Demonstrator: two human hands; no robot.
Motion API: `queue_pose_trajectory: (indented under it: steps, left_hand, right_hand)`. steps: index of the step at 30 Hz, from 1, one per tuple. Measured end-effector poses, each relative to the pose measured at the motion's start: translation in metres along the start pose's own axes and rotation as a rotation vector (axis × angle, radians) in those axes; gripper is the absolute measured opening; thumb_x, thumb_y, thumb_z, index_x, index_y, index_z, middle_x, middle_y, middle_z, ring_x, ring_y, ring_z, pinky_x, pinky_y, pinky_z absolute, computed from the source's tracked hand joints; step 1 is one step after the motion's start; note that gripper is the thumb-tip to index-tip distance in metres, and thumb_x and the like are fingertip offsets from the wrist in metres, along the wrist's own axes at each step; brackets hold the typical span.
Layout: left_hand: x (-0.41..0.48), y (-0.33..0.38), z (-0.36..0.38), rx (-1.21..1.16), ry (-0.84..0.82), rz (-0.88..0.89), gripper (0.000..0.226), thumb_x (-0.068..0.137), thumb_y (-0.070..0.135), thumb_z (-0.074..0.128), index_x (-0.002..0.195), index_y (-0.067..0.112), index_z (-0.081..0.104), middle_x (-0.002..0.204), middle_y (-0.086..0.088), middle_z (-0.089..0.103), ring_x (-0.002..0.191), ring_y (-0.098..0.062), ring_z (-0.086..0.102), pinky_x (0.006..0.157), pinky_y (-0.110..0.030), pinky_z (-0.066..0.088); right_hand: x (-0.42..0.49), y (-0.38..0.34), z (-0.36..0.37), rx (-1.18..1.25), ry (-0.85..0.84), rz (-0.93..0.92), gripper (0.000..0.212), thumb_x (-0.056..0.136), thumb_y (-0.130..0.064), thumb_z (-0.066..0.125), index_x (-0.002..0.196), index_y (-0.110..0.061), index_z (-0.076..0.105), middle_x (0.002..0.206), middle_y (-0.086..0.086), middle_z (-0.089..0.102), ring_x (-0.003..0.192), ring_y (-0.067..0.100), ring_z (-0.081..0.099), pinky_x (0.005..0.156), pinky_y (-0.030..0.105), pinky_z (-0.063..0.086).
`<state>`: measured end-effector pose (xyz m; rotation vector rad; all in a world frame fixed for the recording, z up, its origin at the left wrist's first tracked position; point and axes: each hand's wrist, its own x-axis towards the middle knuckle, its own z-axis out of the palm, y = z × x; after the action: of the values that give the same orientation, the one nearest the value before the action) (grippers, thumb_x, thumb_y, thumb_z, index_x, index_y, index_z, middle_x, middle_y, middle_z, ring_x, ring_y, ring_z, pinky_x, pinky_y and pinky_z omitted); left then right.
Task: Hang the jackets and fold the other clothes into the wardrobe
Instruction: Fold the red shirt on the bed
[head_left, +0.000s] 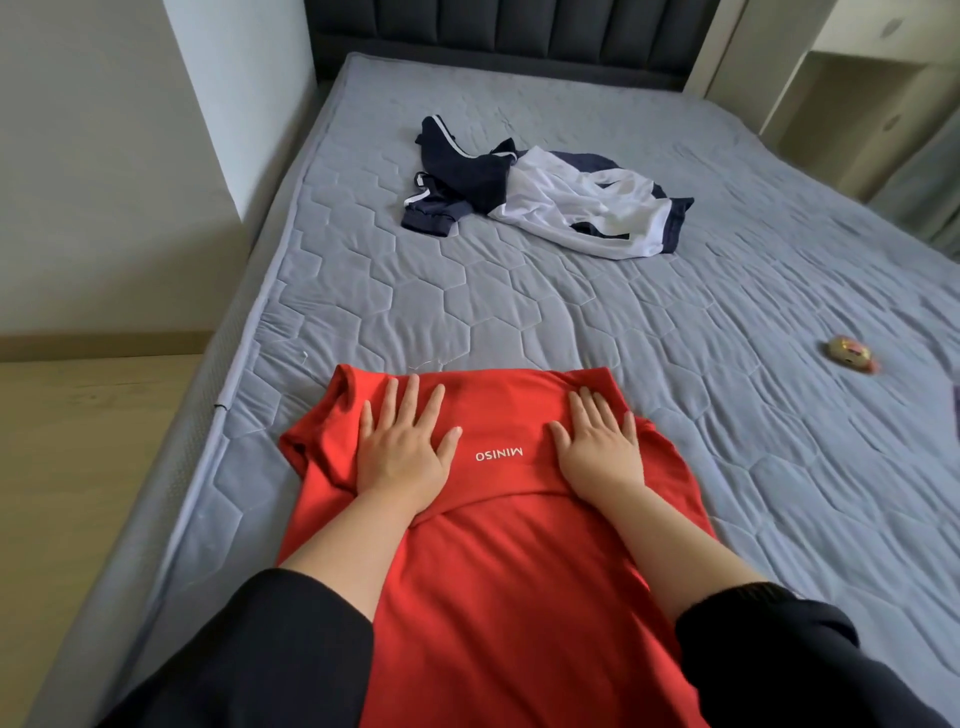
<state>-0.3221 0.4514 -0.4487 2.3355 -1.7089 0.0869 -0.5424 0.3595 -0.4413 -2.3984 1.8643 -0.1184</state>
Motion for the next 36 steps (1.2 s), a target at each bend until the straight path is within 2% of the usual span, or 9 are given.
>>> queue_pose_trajectory:
  steps: [5, 12, 16, 20, 21, 23, 26, 31, 36]
  left_hand:
    - [-0.003, -0.007, -0.004, 0.064, 0.023, -0.048, 0.062, 0.093, 0.058, 0.024, 0.151, 0.033, 0.02, 0.16, -0.001, 0.014, 0.148, -0.024, 0.003, 0.115, -0.046, -0.003]
    - [-0.006, -0.072, -0.017, 0.138, -0.048, -0.173, 0.066, 0.093, 0.059, 0.019, 0.152, 0.028, 0.017, 0.161, 0.004, 0.009, 0.147, -0.022, 0.003, 0.114, -0.053, 0.001]
    - [-0.002, -0.061, -0.032, 0.253, -0.062, -0.136, 0.065, 0.095, 0.054, 0.021, 0.152, 0.023, 0.017, 0.16, 0.001, 0.009, 0.147, -0.024, -0.005, 0.113, -0.056, -0.005]
    - [0.003, -0.029, -0.046, 0.154, 0.103, 0.23, 0.056, 0.093, 0.04, 0.045, 0.146, 0.02, 0.038, 0.155, -0.001, 0.029, 0.147, -0.025, 0.012, 0.113, -0.057, 0.006]
    - [0.006, -0.018, -0.046, 0.138, 0.081, 0.285, 0.056, 0.094, 0.041, 0.043, 0.146, 0.021, 0.036, 0.157, -0.001, 0.026, 0.147, -0.024, 0.01, 0.114, -0.055, 0.007]
    - [0.011, 0.0, -0.043, 0.102, -0.028, 0.258, 0.059, 0.097, 0.045, 0.035, 0.151, 0.024, 0.023, 0.16, 0.001, 0.013, 0.148, -0.021, -0.001, 0.115, -0.052, 0.003]
    - [0.013, -0.003, -0.033, 0.159, -0.155, 0.163, 0.062, 0.096, 0.054, 0.027, 0.152, 0.032, 0.012, 0.161, 0.002, 0.002, 0.147, -0.022, -0.01, 0.114, -0.054, -0.006]
    - [0.015, -0.055, -0.033, 0.254, -0.211, 0.053, 0.065, 0.094, 0.062, 0.018, 0.152, 0.035, 0.004, 0.161, 0.007, 0.001, 0.147, -0.021, -0.011, 0.114, -0.053, -0.009]
    - [0.029, -0.069, -0.04, 0.251, -0.276, 0.004, 0.067, 0.095, 0.061, 0.017, 0.153, 0.029, 0.005, 0.161, 0.008, -0.001, 0.146, -0.02, -0.016, 0.114, -0.053, -0.009]
  right_hand:
    - [0.007, 0.019, -0.007, 0.05, -0.108, 0.146, 0.069, 0.097, -0.056, 0.017, 0.154, -0.018, 0.007, 0.161, -0.003, 0.001, 0.148, 0.014, -0.001, 0.118, 0.045, 0.0]
    - [0.006, 0.023, -0.014, 0.019, -0.158, 0.174, 0.068, 0.098, -0.051, 0.018, 0.154, -0.015, 0.003, 0.162, 0.0, -0.002, 0.148, 0.015, -0.002, 0.119, 0.046, -0.001]
    - [-0.002, -0.003, -0.029, -0.113, -0.108, 0.191, 0.062, 0.098, -0.037, 0.022, 0.153, -0.013, 0.008, 0.161, 0.005, -0.004, 0.148, 0.022, -0.006, 0.117, 0.052, -0.004]
    - [-0.022, -0.046, -0.034, -0.036, 0.159, -0.151, 0.061, 0.096, -0.035, 0.037, 0.152, -0.017, 0.021, 0.161, 0.006, 0.003, 0.148, 0.02, -0.004, 0.116, 0.049, -0.004]
    - [-0.024, -0.057, -0.033, -0.004, 0.165, -0.24, 0.06, 0.096, -0.035, 0.037, 0.151, -0.018, 0.021, 0.161, 0.005, 0.005, 0.148, 0.019, -0.004, 0.116, 0.048, -0.004]
    - [-0.018, -0.073, -0.031, 0.074, 0.108, -0.304, 0.057, 0.098, -0.036, 0.034, 0.152, -0.02, 0.021, 0.161, 0.003, 0.007, 0.148, 0.018, -0.002, 0.117, 0.048, -0.003]
    - [0.01, -0.066, -0.028, 0.092, -0.041, -0.191, 0.057, 0.1, -0.045, 0.025, 0.152, -0.023, 0.019, 0.161, 0.002, 0.008, 0.148, 0.019, 0.001, 0.117, 0.049, -0.001]
    - [0.047, -0.002, -0.03, 0.023, -0.188, 0.173, 0.062, 0.098, -0.054, 0.016, 0.153, -0.025, 0.012, 0.162, 0.003, 0.003, 0.148, 0.021, -0.002, 0.117, 0.053, -0.002]
    - [0.046, 0.01, -0.024, -0.096, -0.154, 0.201, 0.062, 0.099, -0.044, 0.018, 0.153, -0.016, 0.006, 0.161, 0.007, -0.002, 0.148, 0.022, -0.007, 0.116, 0.052, -0.006]
